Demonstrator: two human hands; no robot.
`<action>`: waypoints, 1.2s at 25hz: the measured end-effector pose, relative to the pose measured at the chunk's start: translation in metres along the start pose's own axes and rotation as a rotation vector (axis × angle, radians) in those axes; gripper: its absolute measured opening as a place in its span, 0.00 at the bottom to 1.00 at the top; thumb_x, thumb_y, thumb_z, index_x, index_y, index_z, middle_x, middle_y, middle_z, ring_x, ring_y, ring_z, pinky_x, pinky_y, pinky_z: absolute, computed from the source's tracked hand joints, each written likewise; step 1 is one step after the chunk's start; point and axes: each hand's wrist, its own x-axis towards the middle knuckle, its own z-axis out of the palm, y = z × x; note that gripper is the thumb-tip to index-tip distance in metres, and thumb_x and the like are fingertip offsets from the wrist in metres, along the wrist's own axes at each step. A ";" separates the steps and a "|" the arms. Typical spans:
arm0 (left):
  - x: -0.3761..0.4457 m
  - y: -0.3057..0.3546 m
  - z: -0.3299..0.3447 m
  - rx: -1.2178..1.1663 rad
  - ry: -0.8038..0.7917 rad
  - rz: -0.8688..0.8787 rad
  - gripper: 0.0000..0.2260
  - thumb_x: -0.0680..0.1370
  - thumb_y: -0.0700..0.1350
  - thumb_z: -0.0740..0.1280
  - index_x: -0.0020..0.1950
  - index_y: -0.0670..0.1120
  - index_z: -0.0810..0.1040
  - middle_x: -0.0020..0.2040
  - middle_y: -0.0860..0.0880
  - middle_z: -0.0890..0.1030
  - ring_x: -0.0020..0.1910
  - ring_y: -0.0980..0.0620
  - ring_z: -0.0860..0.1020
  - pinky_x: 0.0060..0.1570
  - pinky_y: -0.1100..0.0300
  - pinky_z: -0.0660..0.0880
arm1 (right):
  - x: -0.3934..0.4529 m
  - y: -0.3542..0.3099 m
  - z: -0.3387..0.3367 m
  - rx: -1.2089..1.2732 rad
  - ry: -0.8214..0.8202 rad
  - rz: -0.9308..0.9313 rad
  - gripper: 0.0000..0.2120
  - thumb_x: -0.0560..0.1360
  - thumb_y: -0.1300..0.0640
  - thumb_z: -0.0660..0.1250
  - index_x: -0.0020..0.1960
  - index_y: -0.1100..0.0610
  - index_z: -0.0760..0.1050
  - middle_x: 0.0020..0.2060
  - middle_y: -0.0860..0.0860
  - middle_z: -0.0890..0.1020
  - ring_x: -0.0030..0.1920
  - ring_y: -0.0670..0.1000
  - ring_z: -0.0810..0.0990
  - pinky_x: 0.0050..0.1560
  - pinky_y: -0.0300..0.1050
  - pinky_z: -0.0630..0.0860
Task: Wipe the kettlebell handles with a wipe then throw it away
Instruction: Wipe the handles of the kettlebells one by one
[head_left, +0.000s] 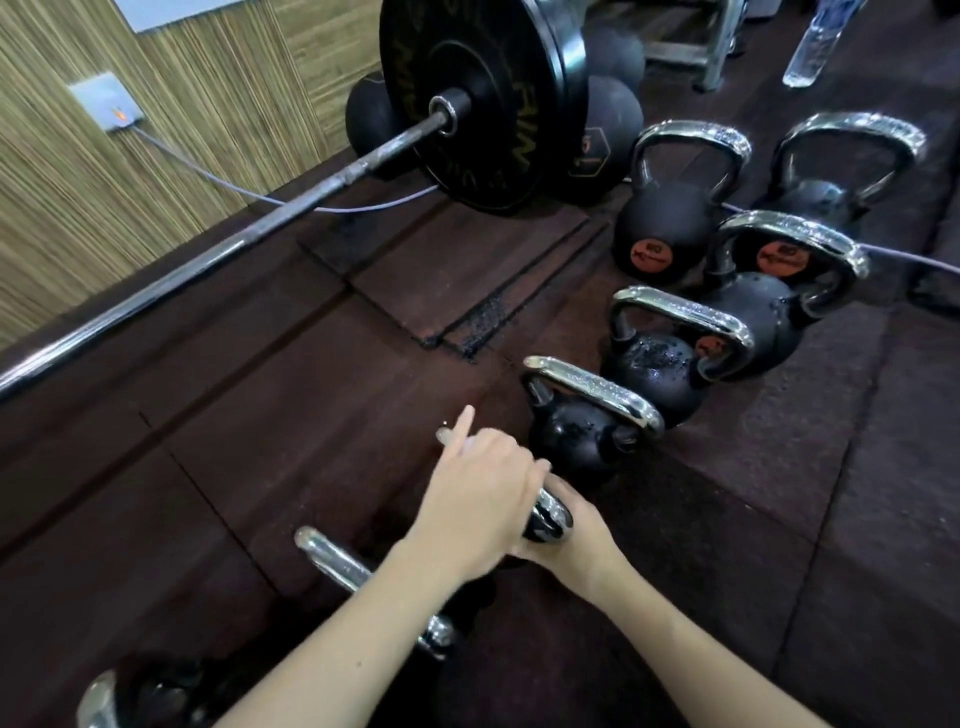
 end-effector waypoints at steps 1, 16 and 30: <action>0.002 0.015 0.004 0.037 -0.007 0.037 0.11 0.78 0.46 0.57 0.45 0.47 0.79 0.40 0.48 0.77 0.47 0.42 0.77 0.76 0.35 0.57 | 0.000 0.006 0.003 -0.012 0.026 -0.012 0.30 0.66 0.49 0.77 0.64 0.60 0.77 0.62 0.48 0.80 0.63 0.55 0.80 0.66 0.33 0.70; 0.015 -0.009 -0.026 0.056 -0.091 -0.079 0.12 0.79 0.48 0.54 0.40 0.53 0.74 0.39 0.49 0.79 0.43 0.43 0.79 0.63 0.43 0.71 | 0.001 0.012 -0.002 0.124 -0.004 -0.008 0.40 0.60 0.49 0.84 0.70 0.50 0.75 0.62 0.42 0.80 0.60 0.32 0.77 0.64 0.38 0.73; 0.002 -0.060 -0.016 -0.185 0.022 -0.222 0.17 0.82 0.50 0.48 0.40 0.55 0.71 0.39 0.55 0.76 0.47 0.47 0.77 0.58 0.41 0.73 | -0.001 0.006 0.005 0.203 0.019 -0.134 0.49 0.57 0.45 0.85 0.74 0.50 0.71 0.72 0.46 0.74 0.72 0.43 0.72 0.73 0.48 0.71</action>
